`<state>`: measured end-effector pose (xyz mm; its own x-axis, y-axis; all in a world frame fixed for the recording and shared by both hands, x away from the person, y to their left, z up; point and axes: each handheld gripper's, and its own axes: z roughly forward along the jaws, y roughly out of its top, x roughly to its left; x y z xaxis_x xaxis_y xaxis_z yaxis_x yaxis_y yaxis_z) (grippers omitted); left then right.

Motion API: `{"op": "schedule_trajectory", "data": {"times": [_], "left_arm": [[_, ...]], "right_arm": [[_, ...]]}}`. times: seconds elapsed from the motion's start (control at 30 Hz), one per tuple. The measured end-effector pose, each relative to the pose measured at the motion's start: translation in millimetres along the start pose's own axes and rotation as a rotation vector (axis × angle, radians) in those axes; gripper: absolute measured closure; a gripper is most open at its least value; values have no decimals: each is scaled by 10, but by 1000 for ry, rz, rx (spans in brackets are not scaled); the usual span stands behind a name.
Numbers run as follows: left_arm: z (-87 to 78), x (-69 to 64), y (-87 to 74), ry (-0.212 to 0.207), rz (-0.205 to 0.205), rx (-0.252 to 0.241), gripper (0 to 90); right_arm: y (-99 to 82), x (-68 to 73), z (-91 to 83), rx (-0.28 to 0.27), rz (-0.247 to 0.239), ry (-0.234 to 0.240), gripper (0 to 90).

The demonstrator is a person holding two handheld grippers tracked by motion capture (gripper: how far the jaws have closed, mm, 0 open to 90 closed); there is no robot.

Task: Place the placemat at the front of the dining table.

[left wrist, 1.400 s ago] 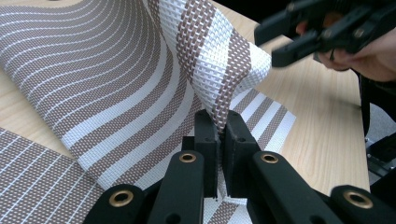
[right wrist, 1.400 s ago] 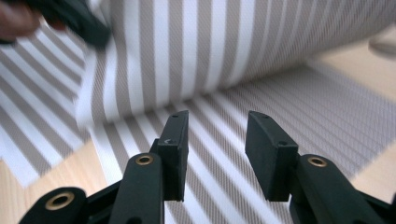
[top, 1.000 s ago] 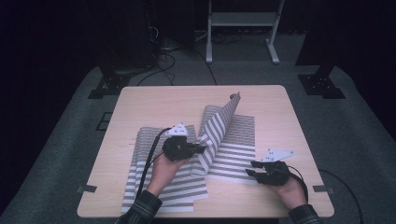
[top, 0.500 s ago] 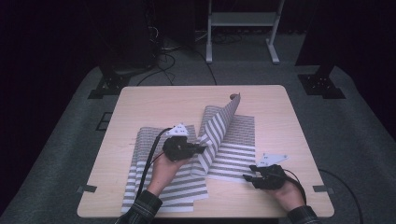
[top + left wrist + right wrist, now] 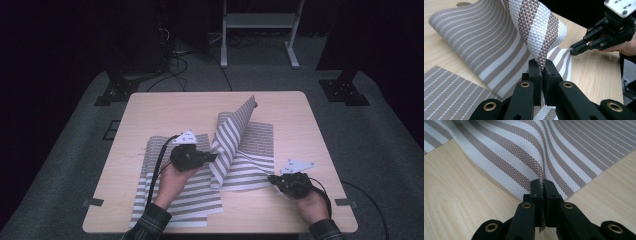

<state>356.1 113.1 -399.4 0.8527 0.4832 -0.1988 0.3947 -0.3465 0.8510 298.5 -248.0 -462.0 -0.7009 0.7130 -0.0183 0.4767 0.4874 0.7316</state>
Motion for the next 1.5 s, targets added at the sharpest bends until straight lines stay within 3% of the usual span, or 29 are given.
{"op": "schedule_trajectory", "data": {"times": [0.23,0.57,0.77,1.0,1.13,1.3,1.5], "left_arm": [[-245,35,8,43,4,-23,871],[-522,188,-73,104,-41,-62,871],[-554,249,-166,139,-56,-23,870],[-539,375,-330,143,-112,29,850],[-533,423,-393,144,-133,43,794],[-525,468,-455,152,-152,76,593],[-546,567,-505,146,-191,88,454]], "right_arm": [[6,-131,-125,-36,21,-44,876],[-28,-342,-305,-86,79,-91,877],[-23,-400,-360,-109,92,-102,876],[-3,-436,-345,-110,94,-106,876],[2,-439,-324,-104,93,-104,876],[-5,-450,-307,-98,94,-99,876],[-11,-482,-291,-100,101,-96,876]]}}
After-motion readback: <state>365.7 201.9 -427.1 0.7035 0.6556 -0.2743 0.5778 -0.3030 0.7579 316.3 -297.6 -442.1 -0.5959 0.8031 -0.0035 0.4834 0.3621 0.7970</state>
